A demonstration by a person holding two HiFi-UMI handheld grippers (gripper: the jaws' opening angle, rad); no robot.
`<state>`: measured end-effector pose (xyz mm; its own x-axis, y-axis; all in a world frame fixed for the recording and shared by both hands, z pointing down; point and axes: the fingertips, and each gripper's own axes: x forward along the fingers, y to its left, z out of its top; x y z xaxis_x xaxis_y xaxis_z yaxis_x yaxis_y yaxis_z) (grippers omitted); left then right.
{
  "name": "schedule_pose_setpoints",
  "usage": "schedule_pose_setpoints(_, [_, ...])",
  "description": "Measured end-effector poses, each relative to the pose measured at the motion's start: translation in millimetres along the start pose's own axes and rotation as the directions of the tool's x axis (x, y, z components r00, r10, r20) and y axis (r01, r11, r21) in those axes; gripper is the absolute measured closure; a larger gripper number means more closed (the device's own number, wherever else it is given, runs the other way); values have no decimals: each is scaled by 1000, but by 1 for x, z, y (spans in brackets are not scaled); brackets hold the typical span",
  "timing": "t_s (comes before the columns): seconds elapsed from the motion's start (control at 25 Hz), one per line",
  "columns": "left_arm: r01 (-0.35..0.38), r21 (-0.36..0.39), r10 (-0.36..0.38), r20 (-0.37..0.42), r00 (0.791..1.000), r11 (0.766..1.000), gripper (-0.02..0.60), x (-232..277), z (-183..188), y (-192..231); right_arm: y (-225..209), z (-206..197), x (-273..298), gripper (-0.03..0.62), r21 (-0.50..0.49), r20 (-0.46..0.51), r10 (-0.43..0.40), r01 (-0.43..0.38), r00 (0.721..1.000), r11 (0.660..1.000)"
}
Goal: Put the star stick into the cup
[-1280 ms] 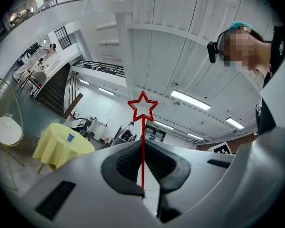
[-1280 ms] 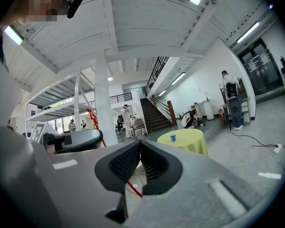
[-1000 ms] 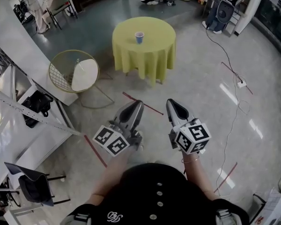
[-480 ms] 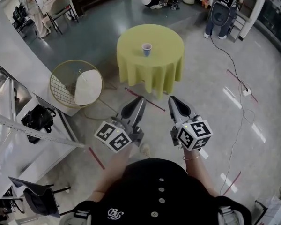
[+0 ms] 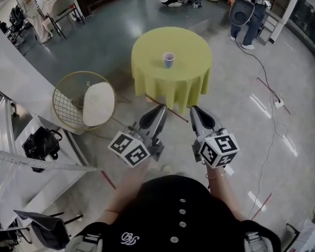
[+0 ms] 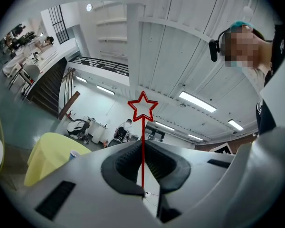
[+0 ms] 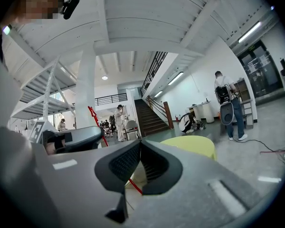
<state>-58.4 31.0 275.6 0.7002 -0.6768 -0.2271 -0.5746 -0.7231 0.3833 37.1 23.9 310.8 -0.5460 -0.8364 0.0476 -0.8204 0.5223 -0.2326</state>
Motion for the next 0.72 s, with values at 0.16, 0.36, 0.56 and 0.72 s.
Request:
schedule_pose_setpoints(0.16, [2, -8, -2, -16, 1000, 1000, 560, 3, -5, 12, -9, -8, 10, 591, 9, -27, -12, 12, 1000, 1000])
schedule_pose_setpoints(0.36, [-9, -21, 8, -39, 999, 1000, 560, 3, -8, 26, -22, -10, 14, 591, -4, -46, -33, 33, 998, 999])
schedule_pose_setpoints(0.56, [-26, -23, 25, -43, 999, 999, 560, 14, -8, 43, -34, -11, 29, 591, -4, -66, -34, 34, 997, 999])
schedule_pose_setpoints(0.72, [-50, -29, 49, -29, 998, 998, 560, 27, -5, 61, -48, -7, 47, 591, -7, -69, -31, 31, 997, 1000])
